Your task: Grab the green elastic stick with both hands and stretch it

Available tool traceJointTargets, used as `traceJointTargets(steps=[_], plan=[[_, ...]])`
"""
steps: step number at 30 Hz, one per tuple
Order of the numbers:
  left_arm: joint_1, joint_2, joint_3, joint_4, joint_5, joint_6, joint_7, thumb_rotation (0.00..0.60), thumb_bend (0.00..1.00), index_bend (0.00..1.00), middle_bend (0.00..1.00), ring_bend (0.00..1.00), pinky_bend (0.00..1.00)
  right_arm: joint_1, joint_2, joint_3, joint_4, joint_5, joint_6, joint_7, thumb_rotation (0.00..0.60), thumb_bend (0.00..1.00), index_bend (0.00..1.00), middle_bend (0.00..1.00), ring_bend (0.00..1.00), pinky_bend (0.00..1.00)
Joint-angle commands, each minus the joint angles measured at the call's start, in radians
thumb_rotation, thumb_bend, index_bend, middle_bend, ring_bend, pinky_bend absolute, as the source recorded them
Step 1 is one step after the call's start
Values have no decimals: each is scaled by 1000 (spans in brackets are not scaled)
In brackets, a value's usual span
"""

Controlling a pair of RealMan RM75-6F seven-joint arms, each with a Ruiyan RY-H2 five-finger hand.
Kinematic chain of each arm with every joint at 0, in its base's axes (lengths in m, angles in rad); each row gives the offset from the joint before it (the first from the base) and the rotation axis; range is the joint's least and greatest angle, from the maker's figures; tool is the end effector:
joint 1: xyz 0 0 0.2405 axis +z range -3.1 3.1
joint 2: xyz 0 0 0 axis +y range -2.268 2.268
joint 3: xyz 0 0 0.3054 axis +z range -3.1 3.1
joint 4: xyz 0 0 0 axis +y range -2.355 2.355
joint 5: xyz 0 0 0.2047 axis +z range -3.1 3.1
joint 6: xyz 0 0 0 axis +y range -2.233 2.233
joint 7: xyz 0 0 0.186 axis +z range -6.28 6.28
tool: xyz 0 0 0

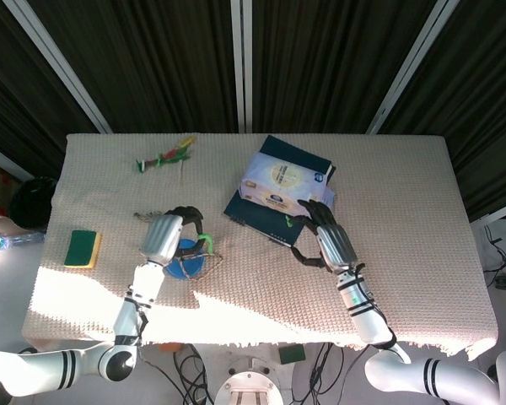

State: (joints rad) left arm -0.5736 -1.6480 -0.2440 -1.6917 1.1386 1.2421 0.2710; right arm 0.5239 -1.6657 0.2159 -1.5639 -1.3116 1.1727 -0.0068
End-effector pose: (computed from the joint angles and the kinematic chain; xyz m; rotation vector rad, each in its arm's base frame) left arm -0.1559 0.3636 -0.0106 -1.5067 -1.2255 -1.2742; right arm -0.1729 -0.3553 -0.0263 1.5411 -1.3120 1.3809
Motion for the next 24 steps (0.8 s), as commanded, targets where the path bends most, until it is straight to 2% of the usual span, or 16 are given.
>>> traceJointTargets(steps=[1, 3, 6, 24], plan=[[-6, -4, 3, 2, 0, -10, 6, 598, 310, 594, 374, 333, 408, 4, 7, -8, -3, 12, -17, -18, 600, 250, 208, 17, 0, 0], [-12, -6, 6, 4, -2, -20, 13, 578, 311, 536, 366, 333, 399, 5, 14, -11, -11, 23, -26, -33, 600, 214, 87, 2, 0, 0], [-16, -12, 6, 8, -1, -24, 15, 556, 311, 481, 361, 333, 392, 3, 26, -13, -24, 32, -33, -41, 600, 195, 3, 0, 0, 0], [-4, -15, 8, -5, 2, 4, 23, 555, 311, 486, 361, 333, 393, -60, 62, -52, -14, 10, 22, 25, 600, 199, 0, 0, 0, 0]])
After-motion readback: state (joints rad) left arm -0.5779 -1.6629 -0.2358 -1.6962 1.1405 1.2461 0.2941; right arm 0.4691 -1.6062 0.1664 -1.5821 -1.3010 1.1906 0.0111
